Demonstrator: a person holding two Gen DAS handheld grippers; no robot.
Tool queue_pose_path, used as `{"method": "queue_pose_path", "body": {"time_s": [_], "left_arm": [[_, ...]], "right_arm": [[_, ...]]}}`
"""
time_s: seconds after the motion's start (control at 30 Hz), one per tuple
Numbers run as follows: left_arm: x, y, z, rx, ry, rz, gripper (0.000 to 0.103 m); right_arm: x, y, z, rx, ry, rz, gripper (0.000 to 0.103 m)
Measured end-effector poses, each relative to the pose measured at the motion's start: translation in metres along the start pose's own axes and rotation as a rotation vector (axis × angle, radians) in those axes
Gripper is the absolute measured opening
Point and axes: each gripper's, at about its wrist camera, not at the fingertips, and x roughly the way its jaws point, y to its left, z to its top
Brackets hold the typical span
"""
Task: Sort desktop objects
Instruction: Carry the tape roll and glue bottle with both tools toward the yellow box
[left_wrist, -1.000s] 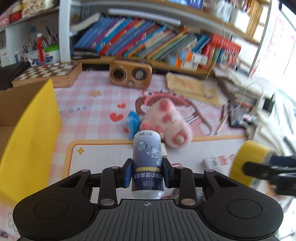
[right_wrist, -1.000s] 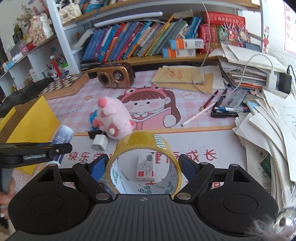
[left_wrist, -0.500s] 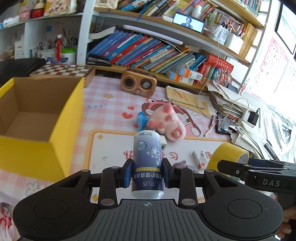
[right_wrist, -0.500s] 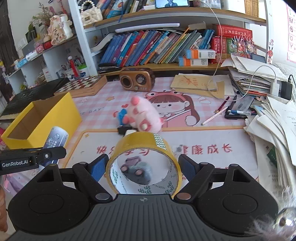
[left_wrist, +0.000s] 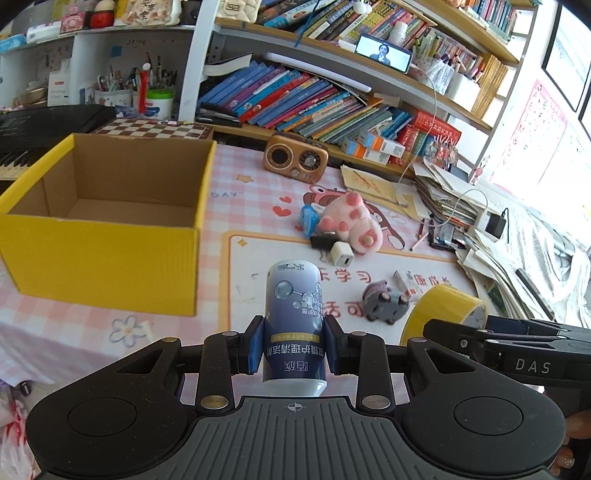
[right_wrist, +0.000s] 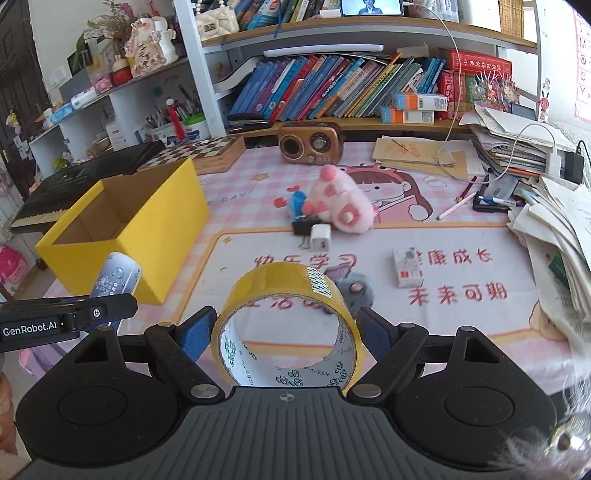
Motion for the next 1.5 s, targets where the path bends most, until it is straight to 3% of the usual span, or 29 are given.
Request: {"method": "queue_pose_path", "body": {"time_s": [0.6,1.13,1.5], "left_arm": [[-0.063,0.050,-0.040,-0.004,0.001,-0.007,0.031],[-0.109,0.105,-0.058,-0.106,-0.063,0.092,0.031],[-0.120,0.123,-0.061,-0.141,-0.080,0.123,0.031]], "right_arm": [[-0.022,0.077,-0.049,0.000,0.022,0.029,0.081],[-0.007,0.143,-0.051,-0.118,0.052,0.136,0.081],[0.002,0.167,-0.048,-0.164,0.060,0.173,0.081]]}}
